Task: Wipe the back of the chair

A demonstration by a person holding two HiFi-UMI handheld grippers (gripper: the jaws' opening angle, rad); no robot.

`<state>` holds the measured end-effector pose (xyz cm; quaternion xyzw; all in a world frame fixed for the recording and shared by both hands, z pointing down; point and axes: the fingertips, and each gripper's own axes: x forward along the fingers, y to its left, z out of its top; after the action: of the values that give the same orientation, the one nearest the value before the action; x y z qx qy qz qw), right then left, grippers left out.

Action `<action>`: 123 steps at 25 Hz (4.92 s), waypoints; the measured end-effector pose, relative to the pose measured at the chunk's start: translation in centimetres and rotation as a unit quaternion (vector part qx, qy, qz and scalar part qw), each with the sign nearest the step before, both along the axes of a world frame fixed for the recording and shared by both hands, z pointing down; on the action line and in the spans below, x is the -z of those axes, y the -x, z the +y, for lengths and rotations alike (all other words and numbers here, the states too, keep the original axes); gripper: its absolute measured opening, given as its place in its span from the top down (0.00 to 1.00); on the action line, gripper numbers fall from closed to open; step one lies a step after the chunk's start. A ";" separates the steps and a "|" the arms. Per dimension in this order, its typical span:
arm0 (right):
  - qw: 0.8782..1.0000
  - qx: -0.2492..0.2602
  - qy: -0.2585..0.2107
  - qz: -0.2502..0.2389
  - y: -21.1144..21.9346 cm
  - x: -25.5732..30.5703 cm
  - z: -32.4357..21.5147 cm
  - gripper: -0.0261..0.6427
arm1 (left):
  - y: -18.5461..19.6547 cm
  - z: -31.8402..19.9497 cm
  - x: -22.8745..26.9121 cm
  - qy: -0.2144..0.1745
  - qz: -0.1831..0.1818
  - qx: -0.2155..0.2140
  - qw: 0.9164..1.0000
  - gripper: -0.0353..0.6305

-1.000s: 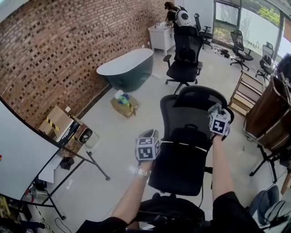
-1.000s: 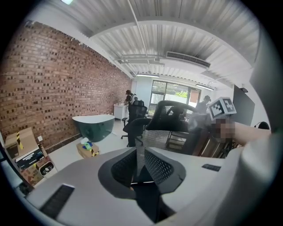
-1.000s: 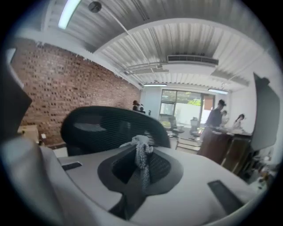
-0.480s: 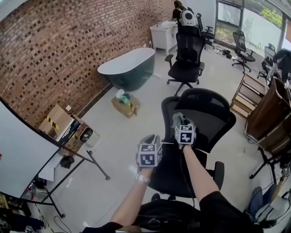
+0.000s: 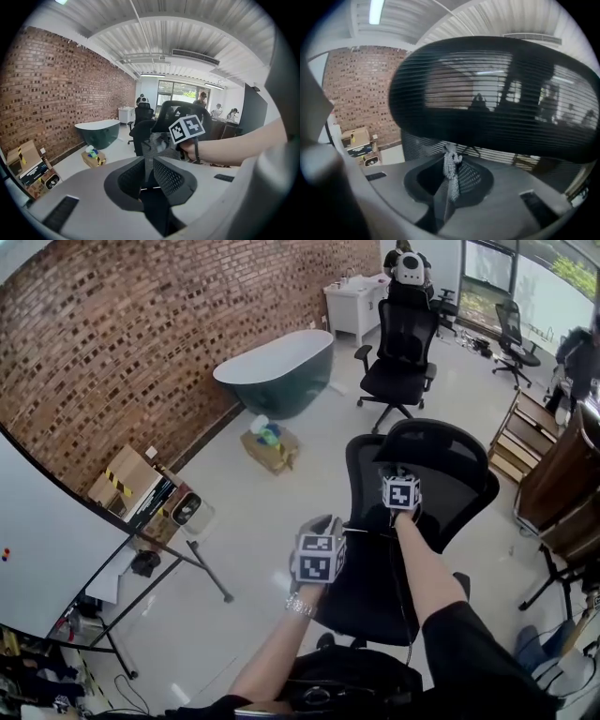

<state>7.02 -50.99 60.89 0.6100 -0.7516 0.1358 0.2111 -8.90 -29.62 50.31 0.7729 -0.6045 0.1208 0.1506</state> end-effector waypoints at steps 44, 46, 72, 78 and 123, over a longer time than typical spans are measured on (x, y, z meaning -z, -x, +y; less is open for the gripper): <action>0.995 -0.048 -0.003 0.084 -17.2 -6.6 4.7 0.89 | -1.8 -1.0 -1.2 0.010 0.022 -0.015 1.000 0.85; 0.991 -0.096 0.009 0.096 -23.1 -6.7 6.3 0.89 | -2.4 -1.2 -1.1 0.011 0.026 -0.021 0.999 0.85; 0.996 0.076 0.037 0.023 -0.6 -8.3 3.4 0.89 | 0.1 -1.0 -0.5 0.011 0.004 -0.009 1.000 0.85; 0.994 -0.078 0.060 0.048 -19.6 -9.9 5.5 0.89 | -2.3 -1.7 -0.1 0.009 0.012 -0.041 0.999 0.85; 0.974 -0.202 0.087 0.058 -34.7 -9.8 13.3 0.89 | -6.4 -1.0 -2.3 0.037 0.036 -0.082 0.995 0.85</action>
<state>41.69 -37.65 70.73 0.7352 -0.5848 0.2051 0.2746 -2.55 -30.62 52.60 0.8175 -0.5287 0.1272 0.1899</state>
